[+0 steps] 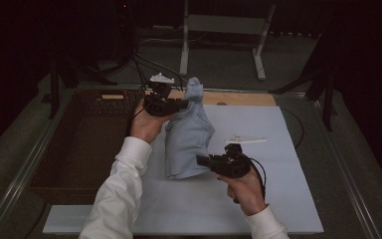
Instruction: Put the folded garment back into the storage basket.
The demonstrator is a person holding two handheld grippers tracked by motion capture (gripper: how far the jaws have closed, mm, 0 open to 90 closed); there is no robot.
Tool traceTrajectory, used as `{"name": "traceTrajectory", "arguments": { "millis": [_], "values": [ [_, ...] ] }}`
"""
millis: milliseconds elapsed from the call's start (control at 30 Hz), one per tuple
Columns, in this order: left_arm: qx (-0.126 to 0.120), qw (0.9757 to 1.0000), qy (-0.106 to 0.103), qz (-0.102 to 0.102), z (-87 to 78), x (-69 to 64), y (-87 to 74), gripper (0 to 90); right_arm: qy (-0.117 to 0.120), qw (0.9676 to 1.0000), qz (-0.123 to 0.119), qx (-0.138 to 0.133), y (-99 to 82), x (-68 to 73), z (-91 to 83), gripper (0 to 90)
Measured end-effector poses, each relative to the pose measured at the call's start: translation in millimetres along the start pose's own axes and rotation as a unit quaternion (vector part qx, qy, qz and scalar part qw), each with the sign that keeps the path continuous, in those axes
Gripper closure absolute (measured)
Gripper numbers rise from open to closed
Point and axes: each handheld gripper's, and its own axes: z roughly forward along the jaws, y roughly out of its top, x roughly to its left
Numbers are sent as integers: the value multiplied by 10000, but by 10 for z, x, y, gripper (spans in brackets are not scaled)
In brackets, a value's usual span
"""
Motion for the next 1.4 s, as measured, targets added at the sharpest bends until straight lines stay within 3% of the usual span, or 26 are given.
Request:
{"name": "traceTrajectory", "arguments": {
  "millis": [533, 1400],
  "values": [
    [-177, 9998, 4, -58, -109, 78, 34, 864, 44, 10000, -8, -72, 102, 44, 75, 805],
    [-239, 9996, 116, 93, -293, 208, 103, 864, 190, 9997, -101, -75, 291, 159, 219, 805]
  ]
}}
